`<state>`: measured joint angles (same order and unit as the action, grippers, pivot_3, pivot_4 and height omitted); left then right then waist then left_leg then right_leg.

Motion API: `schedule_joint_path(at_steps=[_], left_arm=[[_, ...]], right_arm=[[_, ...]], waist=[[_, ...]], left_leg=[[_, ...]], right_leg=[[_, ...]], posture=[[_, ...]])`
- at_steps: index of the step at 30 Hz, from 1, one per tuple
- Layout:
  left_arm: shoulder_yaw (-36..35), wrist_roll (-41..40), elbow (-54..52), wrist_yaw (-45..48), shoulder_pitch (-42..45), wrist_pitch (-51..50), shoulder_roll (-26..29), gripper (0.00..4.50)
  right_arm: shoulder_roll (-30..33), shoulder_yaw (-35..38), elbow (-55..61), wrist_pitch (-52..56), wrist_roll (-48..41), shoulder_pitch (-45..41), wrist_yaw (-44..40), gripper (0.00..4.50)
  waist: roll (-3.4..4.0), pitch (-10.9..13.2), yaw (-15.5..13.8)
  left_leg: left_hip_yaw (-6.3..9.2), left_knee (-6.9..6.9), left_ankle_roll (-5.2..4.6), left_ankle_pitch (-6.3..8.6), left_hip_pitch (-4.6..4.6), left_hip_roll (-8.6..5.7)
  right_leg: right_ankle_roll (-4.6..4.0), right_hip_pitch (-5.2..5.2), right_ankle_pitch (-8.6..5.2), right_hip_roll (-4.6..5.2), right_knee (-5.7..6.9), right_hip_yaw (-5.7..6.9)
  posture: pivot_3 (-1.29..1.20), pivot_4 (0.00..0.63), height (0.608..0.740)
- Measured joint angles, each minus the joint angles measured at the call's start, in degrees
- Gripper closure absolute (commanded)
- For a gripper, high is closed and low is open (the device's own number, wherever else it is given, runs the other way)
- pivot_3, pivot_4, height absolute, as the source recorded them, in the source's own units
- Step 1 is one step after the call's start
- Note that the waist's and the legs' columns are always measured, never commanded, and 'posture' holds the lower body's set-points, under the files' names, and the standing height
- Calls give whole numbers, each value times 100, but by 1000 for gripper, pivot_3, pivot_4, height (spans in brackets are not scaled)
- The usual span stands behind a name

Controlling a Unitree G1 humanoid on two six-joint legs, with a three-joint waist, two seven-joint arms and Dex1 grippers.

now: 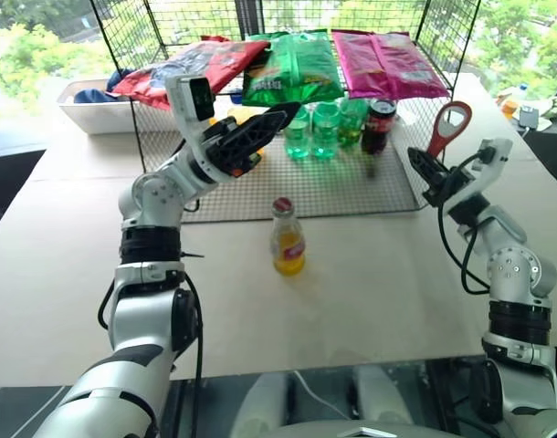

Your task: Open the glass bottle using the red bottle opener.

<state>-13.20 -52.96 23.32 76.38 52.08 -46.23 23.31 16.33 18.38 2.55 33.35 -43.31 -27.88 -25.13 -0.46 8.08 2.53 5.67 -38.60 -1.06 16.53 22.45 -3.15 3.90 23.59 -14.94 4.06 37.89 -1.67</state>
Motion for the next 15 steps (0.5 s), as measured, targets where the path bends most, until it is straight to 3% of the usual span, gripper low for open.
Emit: schedule_joint_path(at_steps=[15], left_arm=[[79, -325, -654, 391, -184, -860, 143, 50]], right_arm=[[-68, -2, 69, -23, 0, 52, 44, 4500]], waist=[[0, 0, 1]], left_leg=[[1, 0, 0, 0, 0, 1]], right_leg=[[0, 0, 0, 0, 0, 0]], posture=[[0, 150, 740]])
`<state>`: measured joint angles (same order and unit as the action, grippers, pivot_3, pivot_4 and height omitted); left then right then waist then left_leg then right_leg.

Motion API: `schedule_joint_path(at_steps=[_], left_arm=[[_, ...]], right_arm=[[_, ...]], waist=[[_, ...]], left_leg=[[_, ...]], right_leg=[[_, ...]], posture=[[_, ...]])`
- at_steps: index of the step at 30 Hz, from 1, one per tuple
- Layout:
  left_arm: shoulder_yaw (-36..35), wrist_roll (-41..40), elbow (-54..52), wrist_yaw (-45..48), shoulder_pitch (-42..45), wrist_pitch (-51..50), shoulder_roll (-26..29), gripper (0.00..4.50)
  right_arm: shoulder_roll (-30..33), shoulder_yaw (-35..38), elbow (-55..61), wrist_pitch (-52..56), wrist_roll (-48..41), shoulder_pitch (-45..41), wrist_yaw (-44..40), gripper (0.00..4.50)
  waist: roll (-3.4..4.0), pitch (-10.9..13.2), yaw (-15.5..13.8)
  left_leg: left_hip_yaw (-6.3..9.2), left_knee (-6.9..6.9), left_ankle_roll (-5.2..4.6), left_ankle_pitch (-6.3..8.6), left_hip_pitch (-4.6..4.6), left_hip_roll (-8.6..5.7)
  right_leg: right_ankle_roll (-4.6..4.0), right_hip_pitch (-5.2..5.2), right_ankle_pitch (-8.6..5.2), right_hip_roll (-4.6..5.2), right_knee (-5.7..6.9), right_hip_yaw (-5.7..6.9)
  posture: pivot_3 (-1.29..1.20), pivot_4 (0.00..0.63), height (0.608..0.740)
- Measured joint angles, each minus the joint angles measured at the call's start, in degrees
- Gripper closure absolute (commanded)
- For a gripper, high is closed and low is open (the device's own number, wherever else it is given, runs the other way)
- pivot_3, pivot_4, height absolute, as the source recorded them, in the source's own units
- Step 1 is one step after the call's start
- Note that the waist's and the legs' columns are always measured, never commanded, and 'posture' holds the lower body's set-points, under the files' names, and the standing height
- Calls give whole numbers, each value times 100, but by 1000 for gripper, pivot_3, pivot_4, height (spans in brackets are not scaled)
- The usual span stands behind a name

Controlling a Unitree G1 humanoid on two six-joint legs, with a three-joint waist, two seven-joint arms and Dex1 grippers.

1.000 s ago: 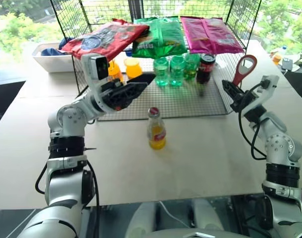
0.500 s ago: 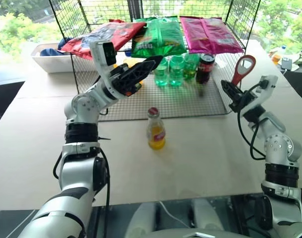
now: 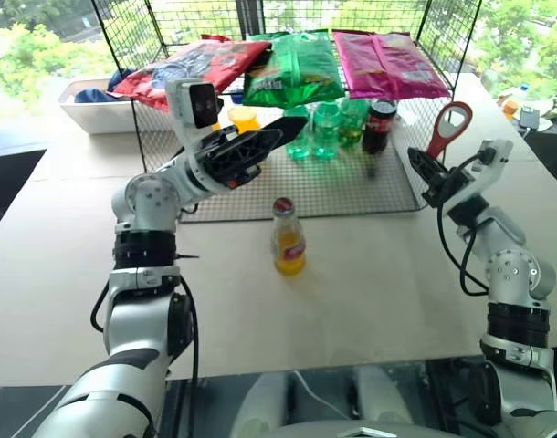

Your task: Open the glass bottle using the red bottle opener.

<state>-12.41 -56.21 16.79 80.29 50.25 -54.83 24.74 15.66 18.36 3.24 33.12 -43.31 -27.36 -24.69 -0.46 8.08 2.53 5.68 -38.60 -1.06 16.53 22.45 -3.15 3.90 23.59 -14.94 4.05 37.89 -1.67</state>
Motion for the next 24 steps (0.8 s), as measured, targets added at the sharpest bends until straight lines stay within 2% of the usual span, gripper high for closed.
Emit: schedule_joint_path(at_steps=[8, 17, 21, 24], left_arm=[[-184, -544, -632, -249, -340, -460, 103, 50], [-677, -1582, -1797, -1162, -958, -894, 255, 50], [-960, -1930, -2428, -1820, -1436, -923, 568, 50], [-975, -1777, -2910, -2152, -1756, -726, 820, 50]], right_arm=[[-1, -14, 2, 1, -1, -1, -1, 4500], [-29, -54, 1, 2, -2, -5, -11, 4500], [0, -60, -6, 13, -4, -27, -60, 4500], [82, -10, -10, 33, -68, -52, -120, 4500]], waist=[[0, 0, -6], [0, 0, -9], [0, 0, -1], [0, 0, -19]], left_leg=[[1, 0, 0, 0, 0, 1], [0, 0, 0, 0, -1, 3], [-1, 1, 0, 0, -2, 4], [-2, 1, 0, 0, -2, 4]], right_leg=[[0, 0, 0, 1, -1, -1], [0, 0, 0, 2, -2, -4], [0, 1, 0, 2, -2, -8], [0, 0, 0, 2, -5, -8]], posture=[[0, 150, 740], [0, 150, 740], [0, 150, 740], [0, 150, 740]])
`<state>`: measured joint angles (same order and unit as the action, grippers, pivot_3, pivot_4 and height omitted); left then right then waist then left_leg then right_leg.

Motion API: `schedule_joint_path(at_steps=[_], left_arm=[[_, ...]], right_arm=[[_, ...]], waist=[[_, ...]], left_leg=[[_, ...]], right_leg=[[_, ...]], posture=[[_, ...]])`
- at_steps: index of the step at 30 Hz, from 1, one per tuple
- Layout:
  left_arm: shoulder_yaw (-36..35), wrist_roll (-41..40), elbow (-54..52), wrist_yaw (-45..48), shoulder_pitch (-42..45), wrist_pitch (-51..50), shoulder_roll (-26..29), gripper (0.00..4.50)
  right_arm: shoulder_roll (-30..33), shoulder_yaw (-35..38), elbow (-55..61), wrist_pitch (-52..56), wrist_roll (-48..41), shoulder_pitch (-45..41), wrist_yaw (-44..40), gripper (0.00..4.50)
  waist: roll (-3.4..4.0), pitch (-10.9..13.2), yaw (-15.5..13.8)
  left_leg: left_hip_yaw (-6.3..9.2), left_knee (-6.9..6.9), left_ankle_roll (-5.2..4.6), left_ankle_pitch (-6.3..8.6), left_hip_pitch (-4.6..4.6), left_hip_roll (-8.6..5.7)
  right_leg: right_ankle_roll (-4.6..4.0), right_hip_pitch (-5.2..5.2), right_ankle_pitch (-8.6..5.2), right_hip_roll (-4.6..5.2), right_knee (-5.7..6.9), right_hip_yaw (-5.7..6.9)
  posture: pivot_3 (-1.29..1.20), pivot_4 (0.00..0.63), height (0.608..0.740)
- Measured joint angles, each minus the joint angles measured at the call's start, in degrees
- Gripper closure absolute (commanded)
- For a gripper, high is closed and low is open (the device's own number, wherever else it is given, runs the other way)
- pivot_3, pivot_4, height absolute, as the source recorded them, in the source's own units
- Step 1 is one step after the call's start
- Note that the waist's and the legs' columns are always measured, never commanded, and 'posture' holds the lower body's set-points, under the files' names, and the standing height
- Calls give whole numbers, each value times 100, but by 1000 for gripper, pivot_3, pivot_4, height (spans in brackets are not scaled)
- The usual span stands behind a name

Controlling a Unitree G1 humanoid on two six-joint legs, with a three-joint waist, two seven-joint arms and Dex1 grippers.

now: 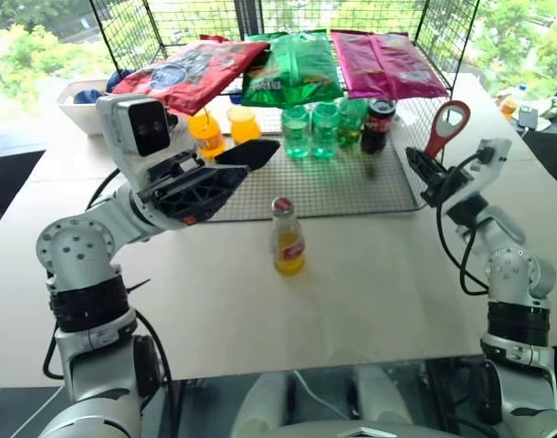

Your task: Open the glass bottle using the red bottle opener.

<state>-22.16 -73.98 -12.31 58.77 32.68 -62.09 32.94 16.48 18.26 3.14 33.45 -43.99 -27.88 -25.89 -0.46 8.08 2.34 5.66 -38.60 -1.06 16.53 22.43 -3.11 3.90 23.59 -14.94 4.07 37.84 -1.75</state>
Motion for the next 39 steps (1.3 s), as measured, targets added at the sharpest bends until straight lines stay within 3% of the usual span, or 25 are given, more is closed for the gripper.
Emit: schedule_joint_path(at_steps=[5, 12, 18, 29, 39], left_arm=[[264, 1057, -1001, -238, -629, 1188, -43, 50], [809, 2299, -1205, 222, -1597, 2362, 275, 50], [1131, 3133, -944, 326, -1859, 3440, 64, 50], [1788, 3782, -254, 199, -1672, 4165, -432, 50], [1922, 3782, 21, 155, -1574, 4196, -673, 50]], right_arm=[[-22, 78, -113, 21, -300, -212, -82, 4500], [-8, 65, -221, -3, -293, -263, -107, 4500], [-111, 13, -216, -11, -288, -260, -106, 4500], [-115, -27, -187, -23, -284, -253, -47, 4500], [-112, -23, -60, -62, -283, -150, 45, 4500]], waist=[[0, 0, -15], [1, 0, -9], [0, 0, -37], [0, 0, -28], [0, 0, -20]], left_leg=[[-8, 3, 0, 0, -4, -1], [-32, 22, -1, 1, -17, 3], [-48, 24, -3, 2, -33, 5], [-56, 26, -9, 5, -36, 7], [-58, 25, -10, 6, -36, 8]], right_leg=[[-1, -1, 0, 0, -4, -6], [-1, 0, 0, -2, -9, -29], [-1, -7, 0, -3, -5, -44], [0, -6, 0, -4, -4, -53], [0, -6, 0, -4, -3, -54]], posture=[[0, 150, 740], [0, 150, 740], [0, 150, 740], [0, 150, 740], [0, 150, 740]])
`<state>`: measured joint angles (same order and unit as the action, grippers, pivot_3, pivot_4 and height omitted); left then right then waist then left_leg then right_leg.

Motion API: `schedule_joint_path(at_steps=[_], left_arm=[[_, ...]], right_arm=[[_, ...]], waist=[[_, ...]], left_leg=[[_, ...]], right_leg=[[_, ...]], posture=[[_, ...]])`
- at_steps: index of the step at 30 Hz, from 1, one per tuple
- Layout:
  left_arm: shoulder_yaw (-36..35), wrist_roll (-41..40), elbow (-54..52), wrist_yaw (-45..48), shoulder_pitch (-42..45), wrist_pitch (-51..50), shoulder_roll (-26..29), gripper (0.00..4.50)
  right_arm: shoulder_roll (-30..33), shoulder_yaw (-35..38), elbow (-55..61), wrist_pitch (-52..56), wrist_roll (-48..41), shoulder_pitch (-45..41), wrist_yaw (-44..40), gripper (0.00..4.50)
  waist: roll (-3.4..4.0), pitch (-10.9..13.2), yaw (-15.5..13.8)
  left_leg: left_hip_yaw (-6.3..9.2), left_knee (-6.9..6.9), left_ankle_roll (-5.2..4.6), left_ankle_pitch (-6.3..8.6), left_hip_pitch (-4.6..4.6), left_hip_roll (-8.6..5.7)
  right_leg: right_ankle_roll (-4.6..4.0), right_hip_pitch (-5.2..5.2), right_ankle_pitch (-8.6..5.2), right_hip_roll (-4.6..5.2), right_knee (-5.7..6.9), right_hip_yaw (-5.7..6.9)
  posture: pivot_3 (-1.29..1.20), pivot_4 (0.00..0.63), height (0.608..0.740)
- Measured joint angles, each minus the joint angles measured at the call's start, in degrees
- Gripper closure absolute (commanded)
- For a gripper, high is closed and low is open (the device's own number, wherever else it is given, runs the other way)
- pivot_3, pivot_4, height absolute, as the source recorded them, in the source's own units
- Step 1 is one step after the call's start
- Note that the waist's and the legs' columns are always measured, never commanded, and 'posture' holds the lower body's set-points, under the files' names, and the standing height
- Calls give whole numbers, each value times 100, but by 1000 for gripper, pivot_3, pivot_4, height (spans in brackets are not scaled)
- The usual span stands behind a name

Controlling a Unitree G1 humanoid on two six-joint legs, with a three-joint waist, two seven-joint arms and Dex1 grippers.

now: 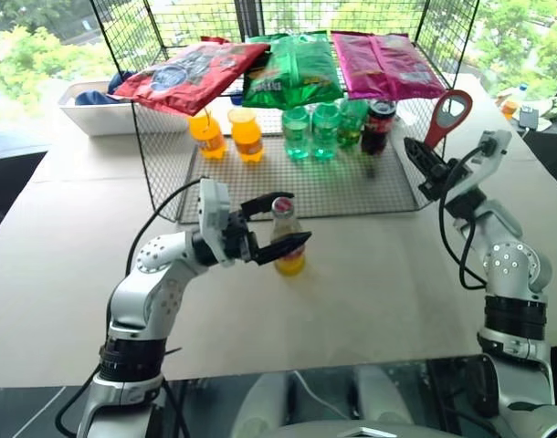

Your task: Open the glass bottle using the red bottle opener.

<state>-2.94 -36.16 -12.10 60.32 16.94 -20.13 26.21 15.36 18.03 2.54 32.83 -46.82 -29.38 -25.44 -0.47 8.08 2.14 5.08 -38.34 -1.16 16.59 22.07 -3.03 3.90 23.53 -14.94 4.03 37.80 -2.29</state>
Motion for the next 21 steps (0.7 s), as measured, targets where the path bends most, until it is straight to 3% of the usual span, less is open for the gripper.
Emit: schedule_joint_path(at_steps=[4, 8, 17, 21], left_arm=[[85, 2, 37, 71, 14, 71, -49, 922], [82, 21, 41, 104, 21, 193, -52, 2791], [137, 222, 275, 244, 61, 726, -27, 2791], [144, 240, 339, 238, 55, 889, -79, 2791]], right_arm=[[0, 0, 0, -39, 0, 20, 20, 4500], [6, 3, 0, -69, 8, 21, 68, 4500], [130, -20, 11, -87, 157, 19, 98, 4500], [255, -443, 278, -203, 677, 20, 167, 4500]], waist=[[0, 0, 4], [0, 0, 3], [-1, -1, -1], [-2, -2, 2]], left_leg=[[0, 1, 0, 0, 0, 1], [0, 0, 0, 0, 0, 1], [-5, 1, 0, 0, -18, 3], [-8, 0, 0, 0, -20, 5]], right_leg=[[0, 0, 0, -1, 0, 0], [0, 0, 0, -1, 0, -1], [0, -13, 0, -2, 3, -4], [0, -13, 0, -3, 5, -5]], posture=[[0, 150, 740], [0, 150, 740], [0, 150, 740], [0, 150, 740]])
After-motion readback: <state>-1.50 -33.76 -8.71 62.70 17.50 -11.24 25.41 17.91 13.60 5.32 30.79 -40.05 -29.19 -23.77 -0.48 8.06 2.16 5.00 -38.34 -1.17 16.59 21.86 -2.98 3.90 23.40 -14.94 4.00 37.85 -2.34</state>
